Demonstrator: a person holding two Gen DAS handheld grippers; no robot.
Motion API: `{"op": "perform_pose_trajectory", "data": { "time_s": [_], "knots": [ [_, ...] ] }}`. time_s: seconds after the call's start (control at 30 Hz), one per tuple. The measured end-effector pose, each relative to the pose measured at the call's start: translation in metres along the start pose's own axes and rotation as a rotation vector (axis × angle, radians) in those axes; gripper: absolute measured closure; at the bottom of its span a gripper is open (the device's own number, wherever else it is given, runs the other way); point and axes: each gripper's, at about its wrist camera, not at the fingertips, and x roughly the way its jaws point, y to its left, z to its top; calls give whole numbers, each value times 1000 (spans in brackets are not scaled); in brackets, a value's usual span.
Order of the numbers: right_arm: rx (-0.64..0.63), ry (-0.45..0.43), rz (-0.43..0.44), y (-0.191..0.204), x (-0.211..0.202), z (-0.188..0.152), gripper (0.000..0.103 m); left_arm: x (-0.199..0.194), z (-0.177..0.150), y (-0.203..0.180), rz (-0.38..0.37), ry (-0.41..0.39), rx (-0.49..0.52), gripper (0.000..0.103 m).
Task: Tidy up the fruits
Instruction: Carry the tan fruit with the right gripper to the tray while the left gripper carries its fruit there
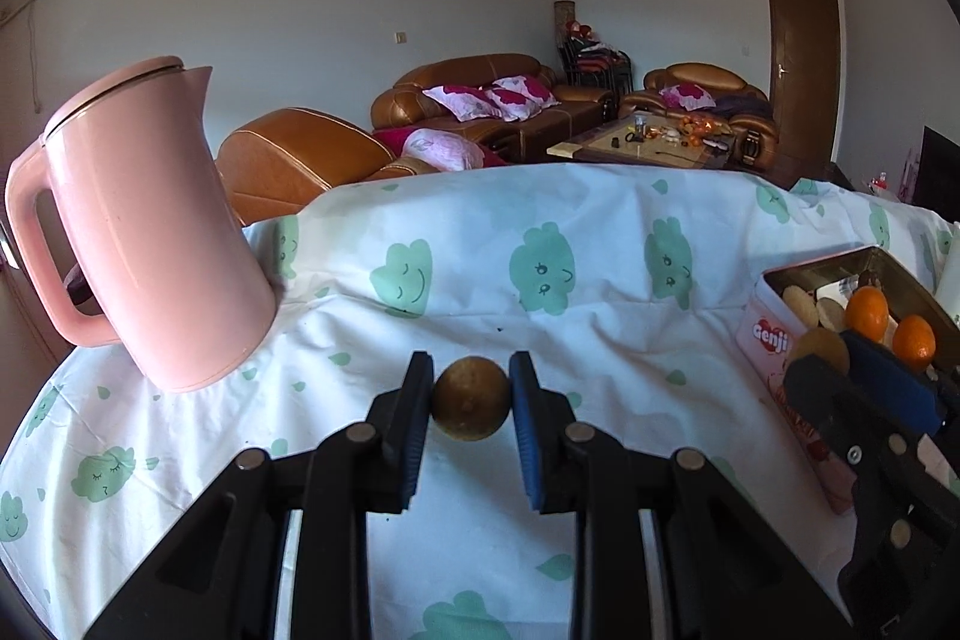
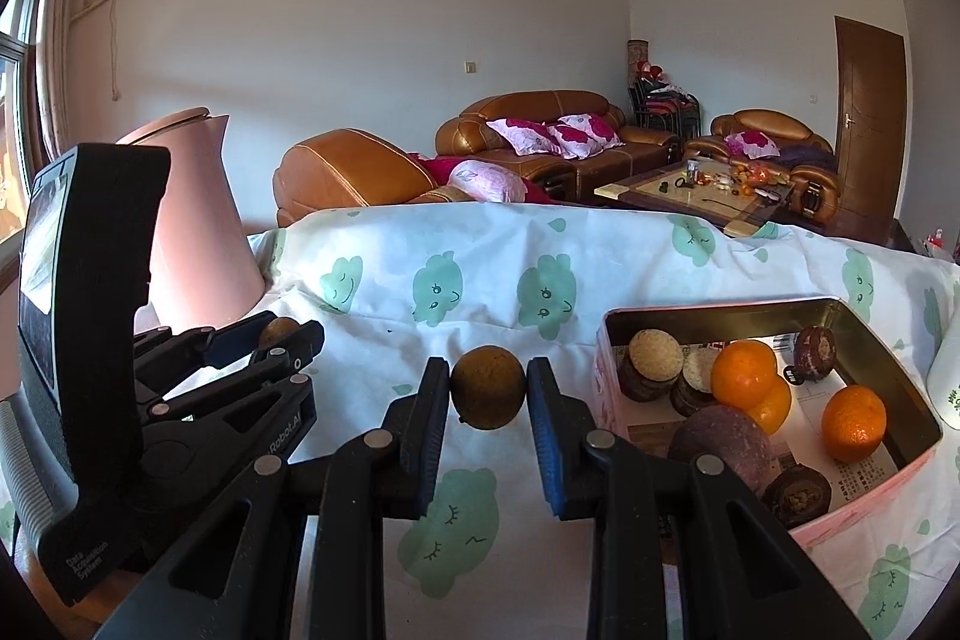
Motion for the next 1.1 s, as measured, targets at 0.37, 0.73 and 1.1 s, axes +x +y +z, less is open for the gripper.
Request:
{"op": "perform_pose_trajectory", "data": {
  "time_s": [0.37,0.73,1.1],
  "knots": [
    [11,8,0,-19,-23,-12,74,-28,-16,-18,-8,-16,-23,75],
    [9,-40,-55,-59,-53,-15,74,-45,-12,-57,-69,-37,-23,75],
    [65,-93,-188,-130,-72,-7,74,-58,7,-107,-213,-79,-4,75]
  ]
}}
